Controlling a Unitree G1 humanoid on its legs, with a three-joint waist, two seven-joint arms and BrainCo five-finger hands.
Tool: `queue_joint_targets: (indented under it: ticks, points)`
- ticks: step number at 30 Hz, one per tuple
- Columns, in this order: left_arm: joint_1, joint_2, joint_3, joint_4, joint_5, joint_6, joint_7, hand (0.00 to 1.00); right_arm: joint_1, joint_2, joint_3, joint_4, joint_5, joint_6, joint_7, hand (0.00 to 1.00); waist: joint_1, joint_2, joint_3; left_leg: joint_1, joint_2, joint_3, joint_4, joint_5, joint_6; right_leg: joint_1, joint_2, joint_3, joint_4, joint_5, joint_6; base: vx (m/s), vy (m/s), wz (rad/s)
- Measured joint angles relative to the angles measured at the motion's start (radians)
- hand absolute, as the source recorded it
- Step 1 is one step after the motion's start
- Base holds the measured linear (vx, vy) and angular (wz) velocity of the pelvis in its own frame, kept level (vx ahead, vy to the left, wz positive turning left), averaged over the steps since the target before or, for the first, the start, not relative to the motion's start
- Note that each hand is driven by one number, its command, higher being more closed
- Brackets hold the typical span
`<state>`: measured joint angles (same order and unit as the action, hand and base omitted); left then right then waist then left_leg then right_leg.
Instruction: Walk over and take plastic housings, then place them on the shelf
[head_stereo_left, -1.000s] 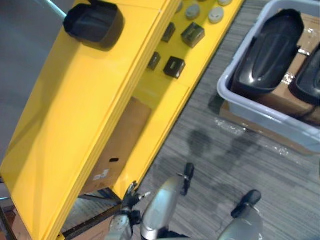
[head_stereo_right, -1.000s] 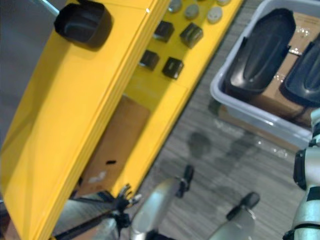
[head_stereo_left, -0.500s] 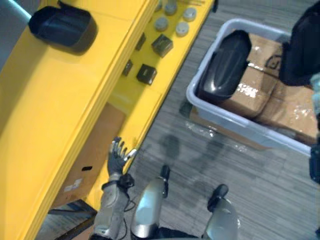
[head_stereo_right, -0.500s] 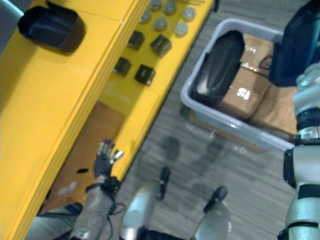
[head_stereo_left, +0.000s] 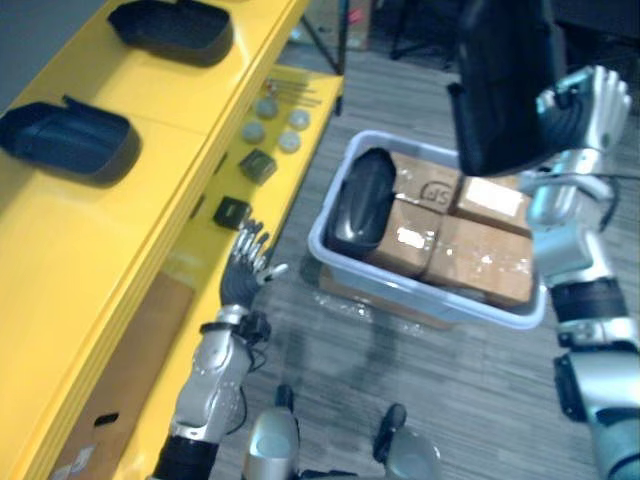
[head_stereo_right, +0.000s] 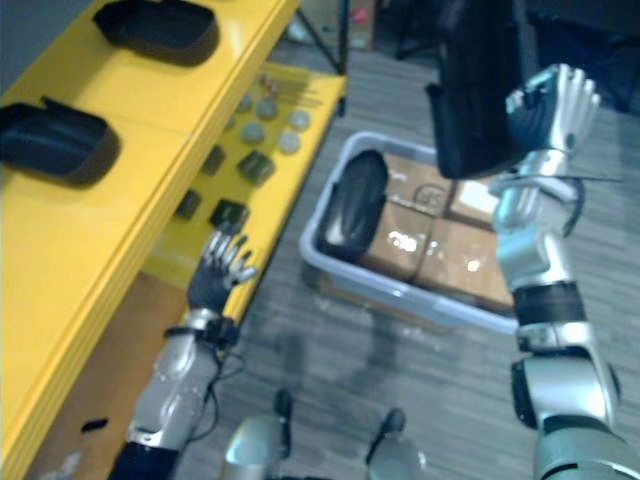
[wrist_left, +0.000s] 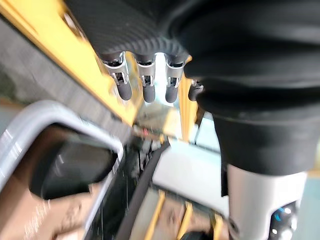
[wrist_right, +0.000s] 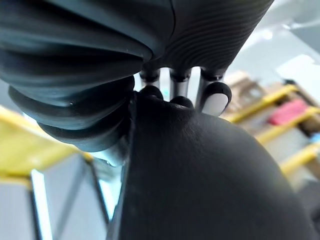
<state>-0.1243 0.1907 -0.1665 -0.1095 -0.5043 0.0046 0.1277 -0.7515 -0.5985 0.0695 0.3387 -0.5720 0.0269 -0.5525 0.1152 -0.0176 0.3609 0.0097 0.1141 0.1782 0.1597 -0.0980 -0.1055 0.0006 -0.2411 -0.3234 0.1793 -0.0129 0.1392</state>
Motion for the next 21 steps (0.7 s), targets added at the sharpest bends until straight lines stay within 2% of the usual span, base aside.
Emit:
queue_joint_targets:
  ticks: [1, 3, 4, 5, 9, 11, 14, 16, 18, 21]
  points:
    - [-0.039, -0.001, -0.016, 0.052, -0.001, 0.018, 0.006, 0.0, 0.031, 0.031, 0.002, -0.036, -0.024, -0.048, -0.002, 1.0, -0.017, -0.01, -0.032, 0.009, 0.002, 0.022, -0.01, 0.0, 0.0, 0.0, 0.006, 0.014, -0.015, 0.011, -0.004, 0.0, 0.015, -0.31]
    - [-0.084, -0.001, -0.023, 0.125, -0.009, 0.029, 0.017, 0.0, 0.056, 0.066, 0.004, -0.07, -0.042, -0.092, -0.013, 1.0, -0.026, -0.016, -0.049, 0.022, 0.01, 0.045, -0.012, 0.0, 0.0, 0.001, 0.018, 0.034, -0.034, 0.033, -0.01, -0.01, 0.021, -0.42]
    - [-0.119, 0.0, -0.03, 0.177, -0.036, 0.043, 0.024, 0.0, 0.076, 0.081, 0.004, -0.097, -0.049, -0.134, -0.019, 1.0, -0.032, -0.024, -0.058, 0.028, 0.011, 0.058, -0.011, 0.0, 0.0, 0.001, 0.021, 0.048, -0.044, 0.041, -0.009, -0.05, 0.015, -0.34]
    - [-0.146, 0.0, -0.033, 0.214, -0.059, 0.055, 0.027, 0.0, 0.085, 0.095, 0.007, -0.114, -0.063, -0.168, -0.023, 1.0, -0.052, -0.033, -0.066, 0.027, 0.011, 0.062, -0.012, 0.0, -0.001, 0.001, 0.022, 0.051, -0.053, 0.046, -0.011, -0.06, 0.013, -0.26]
    - [-0.191, -0.006, -0.056, 0.277, -0.15, 0.065, 0.047, 0.0, 0.122, 0.122, 0.045, -0.175, -0.069, -0.233, -0.024, 1.0, -0.076, -0.05, -0.08, 0.029, 0.015, 0.084, -0.011, -0.002, -0.003, -0.002, 0.033, 0.08, -0.083, 0.057, -0.017, -0.1, 0.0, -0.21]
    - [-0.213, -0.012, -0.058, 0.292, -0.242, 0.065, 0.062, 0.0, 0.142, 0.138, 0.079, -0.182, -0.072, -0.274, -0.023, 1.0, -0.082, -0.048, -0.087, 0.023, 0.02, 0.087, -0.006, -0.004, -0.005, -0.003, 0.041, 0.083, -0.098, 0.06, -0.02, -0.11, -0.032, -0.11]
    - [-0.216, -0.014, -0.066, 0.292, -0.308, 0.064, 0.067, 0.0, 0.153, 0.152, 0.094, -0.184, -0.081, -0.291, -0.015, 1.0, -0.082, -0.043, -0.094, 0.023, 0.028, 0.094, -0.002, -0.003, -0.007, -0.003, 0.052, 0.087, -0.102, 0.066, -0.026, -0.1, -0.035, -0.07]
    - [-0.238, -0.024, -0.083, 0.318, -0.438, 0.063, 0.055, 0.0, 0.157, 0.161, 0.097, -0.201, -0.082, -0.294, -0.013, 1.0, -0.083, -0.042, -0.094, 0.022, 0.032, 0.095, -0.002, 0.001, -0.01, -0.006, 0.056, 0.087, -0.105, 0.071, -0.029, -0.09, 0.002, -0.05]
    - [-0.244, -0.038, -0.086, 0.331, -0.507, 0.057, 0.041, 0.0, 0.157, 0.161, 0.103, -0.211, -0.082, -0.297, -0.013, 1.0, -0.086, -0.042, -0.095, 0.022, 0.031, 0.095, -0.002, 0.003, -0.009, -0.006, 0.061, 0.087, -0.105, 0.073, -0.029, -0.04, -0.014, -0.02]
    - [-0.247, -0.052, -0.11, 0.333, -0.641, 0.013, -0.029, 0.0, 0.163, 0.167, 0.131, -0.214, -0.081, -0.297, -0.012, 1.0, -0.095, -0.043, -0.131, 0.001, 0.028, 0.095, -0.002, 0.007, -0.009, -0.023, 0.064, 0.09, -0.119, 0.084, -0.029, 0.0, 0.0, 0.0]
